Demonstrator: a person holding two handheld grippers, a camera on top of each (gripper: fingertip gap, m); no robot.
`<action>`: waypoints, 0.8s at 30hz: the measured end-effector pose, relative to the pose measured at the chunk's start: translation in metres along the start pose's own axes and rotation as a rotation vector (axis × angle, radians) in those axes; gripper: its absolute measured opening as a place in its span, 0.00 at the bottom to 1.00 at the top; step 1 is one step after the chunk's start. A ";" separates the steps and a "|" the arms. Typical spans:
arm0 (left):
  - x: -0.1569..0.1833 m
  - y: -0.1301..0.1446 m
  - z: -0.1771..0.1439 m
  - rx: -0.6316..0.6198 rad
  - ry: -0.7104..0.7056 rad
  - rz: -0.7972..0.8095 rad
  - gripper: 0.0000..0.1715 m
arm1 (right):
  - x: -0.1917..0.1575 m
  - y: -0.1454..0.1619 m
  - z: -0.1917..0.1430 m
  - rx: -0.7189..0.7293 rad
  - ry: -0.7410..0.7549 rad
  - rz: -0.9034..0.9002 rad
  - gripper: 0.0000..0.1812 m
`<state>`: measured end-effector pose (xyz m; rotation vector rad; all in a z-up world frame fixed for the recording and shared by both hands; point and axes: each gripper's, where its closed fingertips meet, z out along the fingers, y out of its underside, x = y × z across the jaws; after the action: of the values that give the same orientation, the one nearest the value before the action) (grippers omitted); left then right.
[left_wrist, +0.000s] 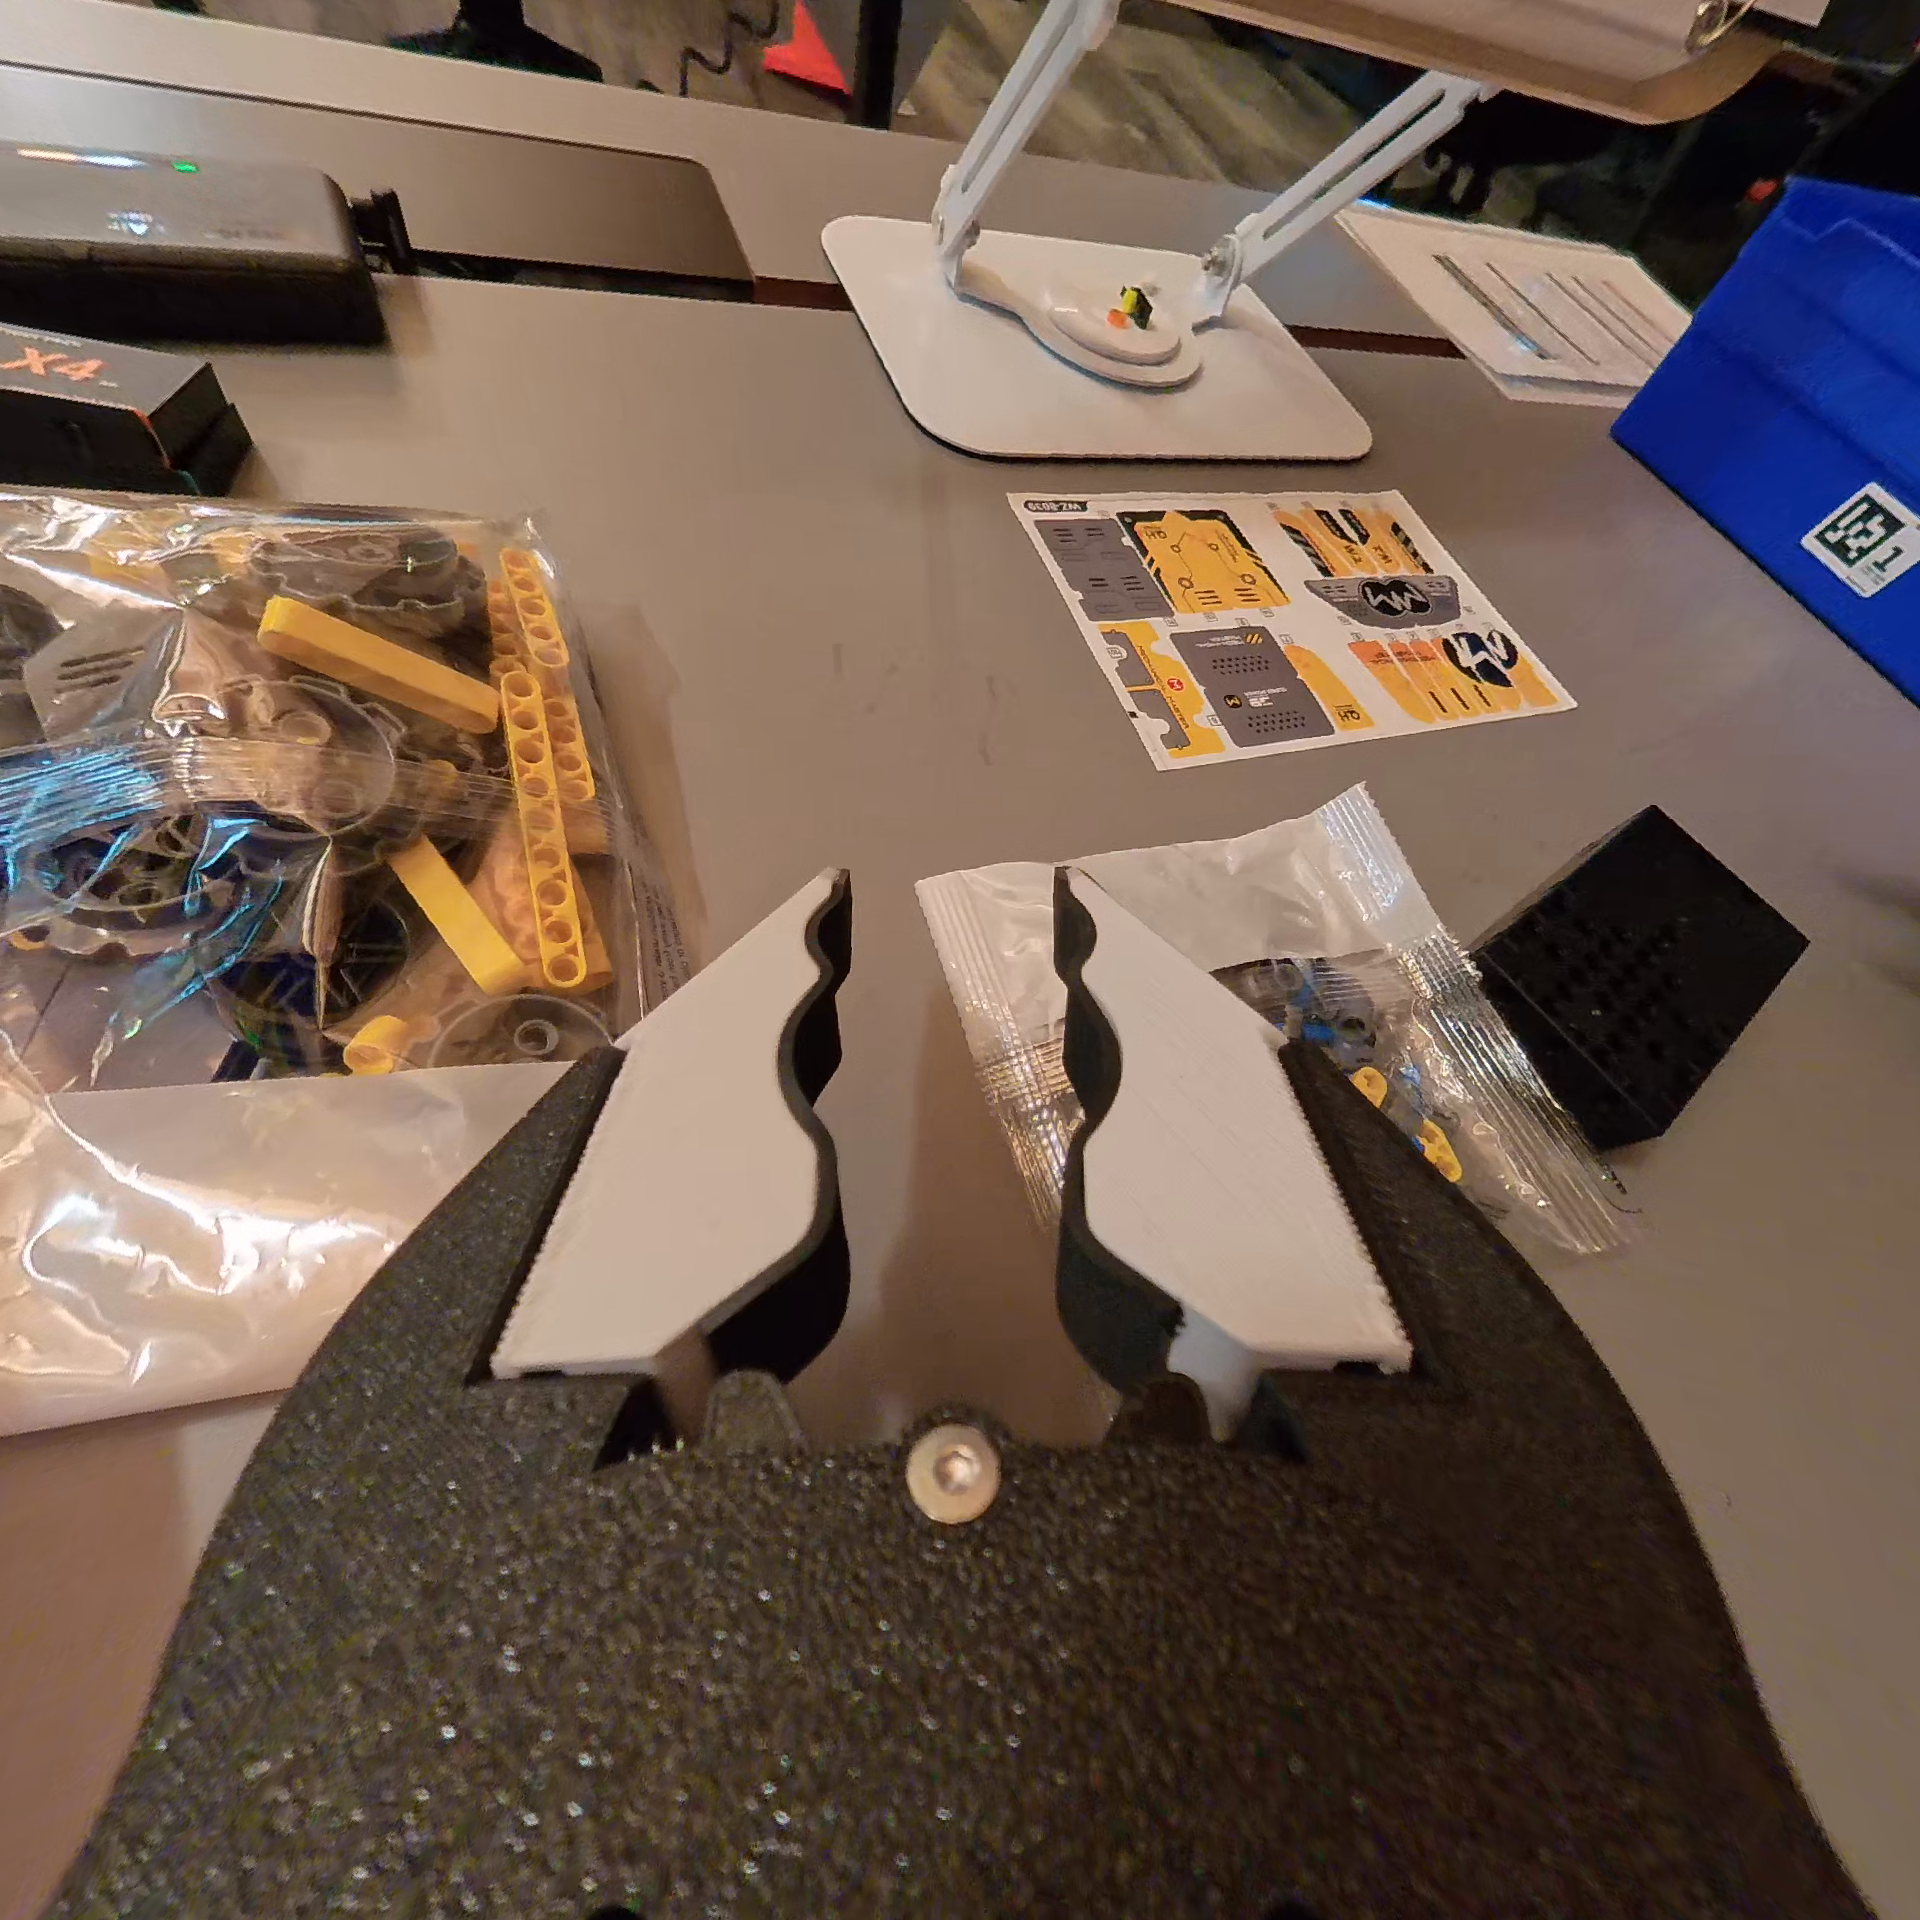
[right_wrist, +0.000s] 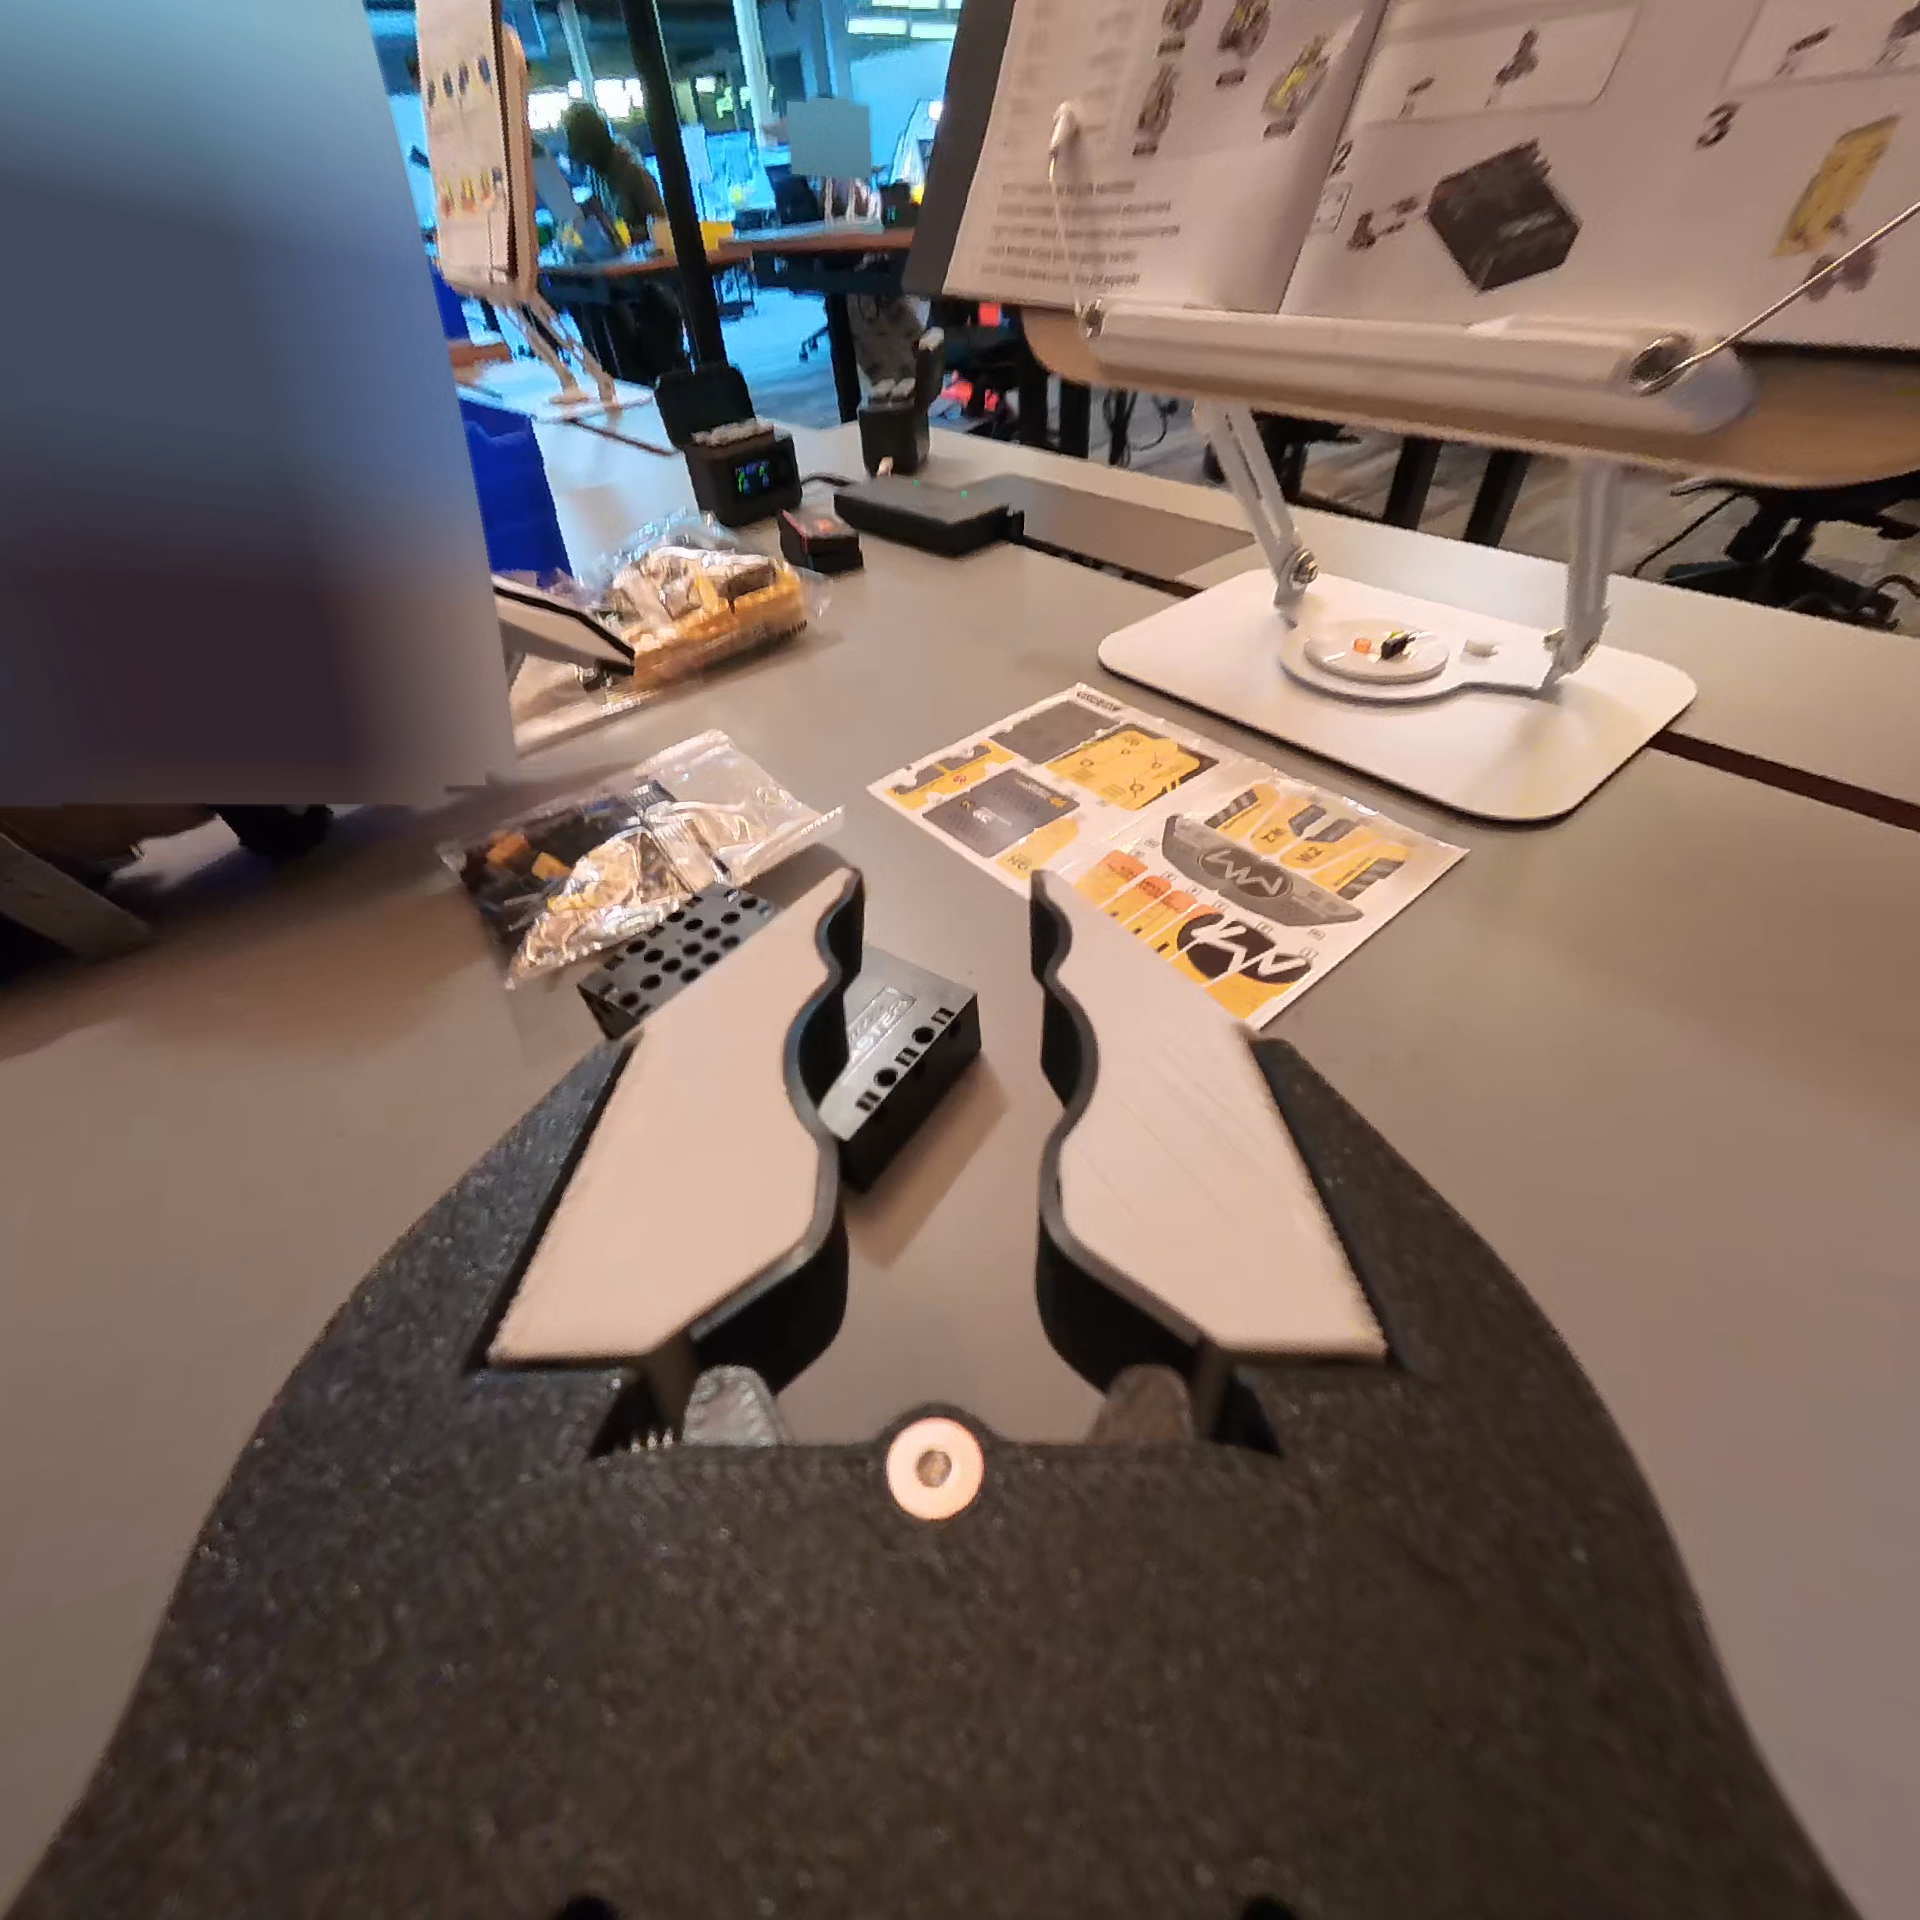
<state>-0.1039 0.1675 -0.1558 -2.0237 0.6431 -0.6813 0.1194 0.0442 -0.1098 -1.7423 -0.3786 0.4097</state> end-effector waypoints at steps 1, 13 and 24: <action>0.000 0.000 0.000 0.002 0.000 0.004 0.22 | 0.001 -0.002 -0.001 0.011 0.002 0.007 0.18; 0.004 0.002 0.001 -0.012 -0.002 0.036 0.22 | 0.020 -0.012 -0.012 0.069 0.046 0.082 0.18; 0.008 0.002 0.001 -0.014 0.001 0.071 0.22 | 0.086 0.005 -0.038 0.026 0.294 0.043 0.18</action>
<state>-0.0973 0.1617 -0.1566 -2.0033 0.7190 -0.6373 0.2135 0.0501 -0.1132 -1.7559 -0.1247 0.1834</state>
